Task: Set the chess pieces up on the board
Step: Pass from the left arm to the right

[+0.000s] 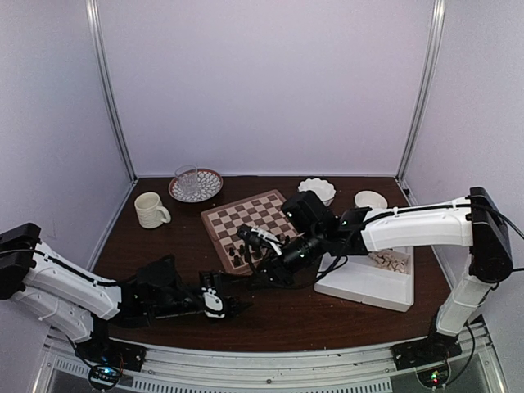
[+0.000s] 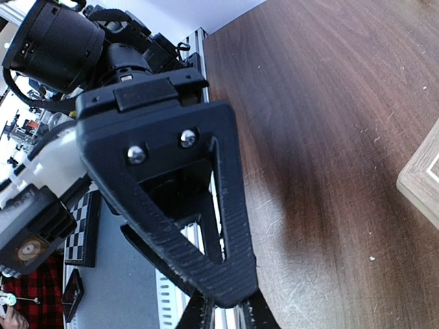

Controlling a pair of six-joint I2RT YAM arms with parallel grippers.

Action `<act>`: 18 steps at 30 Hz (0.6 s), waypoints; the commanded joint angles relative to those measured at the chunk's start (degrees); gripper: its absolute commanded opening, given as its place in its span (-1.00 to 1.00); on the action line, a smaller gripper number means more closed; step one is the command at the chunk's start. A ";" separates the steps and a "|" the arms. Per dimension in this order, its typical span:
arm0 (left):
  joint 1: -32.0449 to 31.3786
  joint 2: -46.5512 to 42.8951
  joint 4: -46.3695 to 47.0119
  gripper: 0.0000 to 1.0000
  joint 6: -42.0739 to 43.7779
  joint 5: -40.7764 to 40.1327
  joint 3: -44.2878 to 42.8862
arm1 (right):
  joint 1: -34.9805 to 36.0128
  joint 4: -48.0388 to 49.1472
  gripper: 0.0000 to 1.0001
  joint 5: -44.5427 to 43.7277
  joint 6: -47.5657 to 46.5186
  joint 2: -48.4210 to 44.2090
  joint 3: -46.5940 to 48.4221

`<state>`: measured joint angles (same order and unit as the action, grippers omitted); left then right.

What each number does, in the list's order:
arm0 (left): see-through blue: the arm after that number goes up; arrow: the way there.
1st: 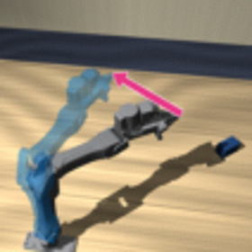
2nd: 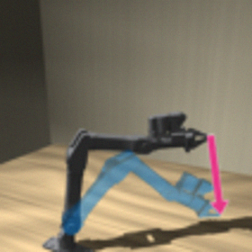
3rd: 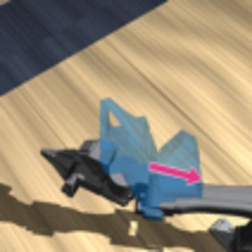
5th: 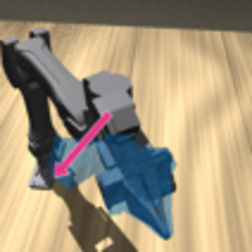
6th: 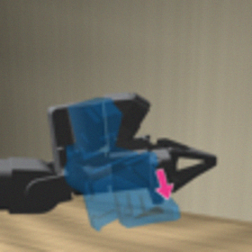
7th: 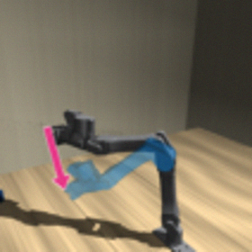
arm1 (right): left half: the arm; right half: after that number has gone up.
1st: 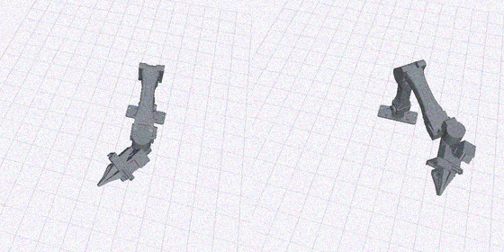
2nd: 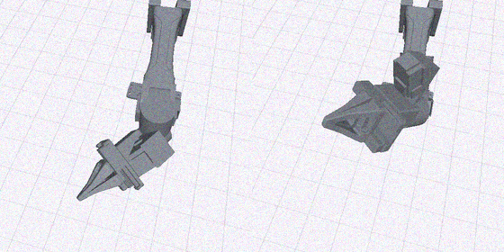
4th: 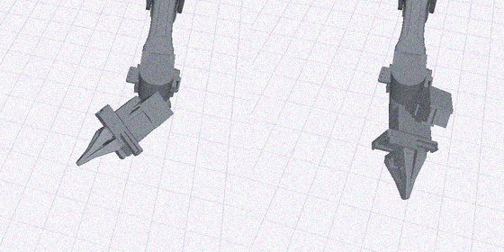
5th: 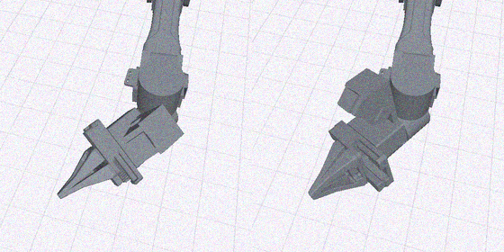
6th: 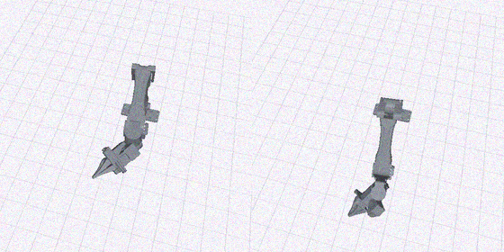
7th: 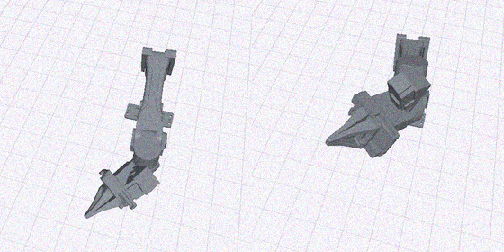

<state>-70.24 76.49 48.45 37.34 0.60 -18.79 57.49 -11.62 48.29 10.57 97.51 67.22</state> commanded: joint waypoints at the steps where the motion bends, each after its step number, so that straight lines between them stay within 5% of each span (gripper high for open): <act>1: -0.42 1.27 4.34 0.32 -0.85 -0.64 -1.48 | -0.22 3.74 -0.94 -3.58 -1.03 -2.48 -1.10; 8: -0.43 1.60 13.22 0.61 -4.99 -9.47 0.34 | -3.16 7.15 -0.94 -12.43 0.86 -5.97 -5.13; 18: -0.43 -0.60 8.32 0.77 -13.02 -22.31 -2.87 | -9.07 8.79 -0.96 -37.64 5.69 -11.45 -11.23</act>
<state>-70.50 77.67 55.24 29.15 -14.44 -19.97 49.39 -3.53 26.00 14.41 87.96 56.93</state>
